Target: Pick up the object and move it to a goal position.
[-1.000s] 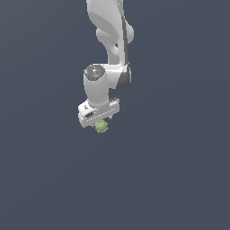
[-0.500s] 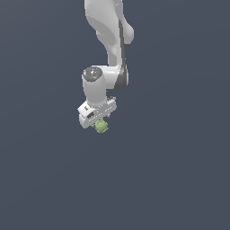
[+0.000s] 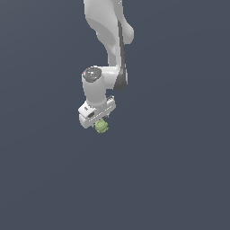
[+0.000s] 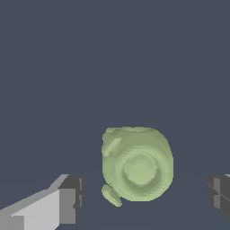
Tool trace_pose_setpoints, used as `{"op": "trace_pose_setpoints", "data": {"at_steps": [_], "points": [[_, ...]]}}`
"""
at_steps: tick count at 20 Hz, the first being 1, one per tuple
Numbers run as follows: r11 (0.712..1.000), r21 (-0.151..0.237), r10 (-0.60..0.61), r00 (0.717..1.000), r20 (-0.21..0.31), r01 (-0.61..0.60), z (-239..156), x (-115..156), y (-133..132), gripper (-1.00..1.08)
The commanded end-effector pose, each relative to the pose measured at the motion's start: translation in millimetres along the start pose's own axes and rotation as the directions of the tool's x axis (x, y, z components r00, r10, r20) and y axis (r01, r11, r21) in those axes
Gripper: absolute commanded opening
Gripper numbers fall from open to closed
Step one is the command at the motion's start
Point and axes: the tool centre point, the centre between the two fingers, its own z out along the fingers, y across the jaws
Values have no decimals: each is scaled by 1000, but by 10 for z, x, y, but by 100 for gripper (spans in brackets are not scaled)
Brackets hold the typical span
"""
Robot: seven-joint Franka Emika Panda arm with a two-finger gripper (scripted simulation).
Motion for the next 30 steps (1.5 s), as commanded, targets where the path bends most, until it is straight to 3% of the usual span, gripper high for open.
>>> {"op": "trace_pose_setpoints", "data": {"at_steps": [1,16,17,30], "points": [[1000,0,0,1000,0,0,26,-2,-1,100],[1000,0,-5,1000,0,5,499,-4,-6,100],[1000,0,-5,1000,0,5,499,-4,-6,-100],[1000,-1,-4,1000,-1,4,466,22,-16,-100]]}}
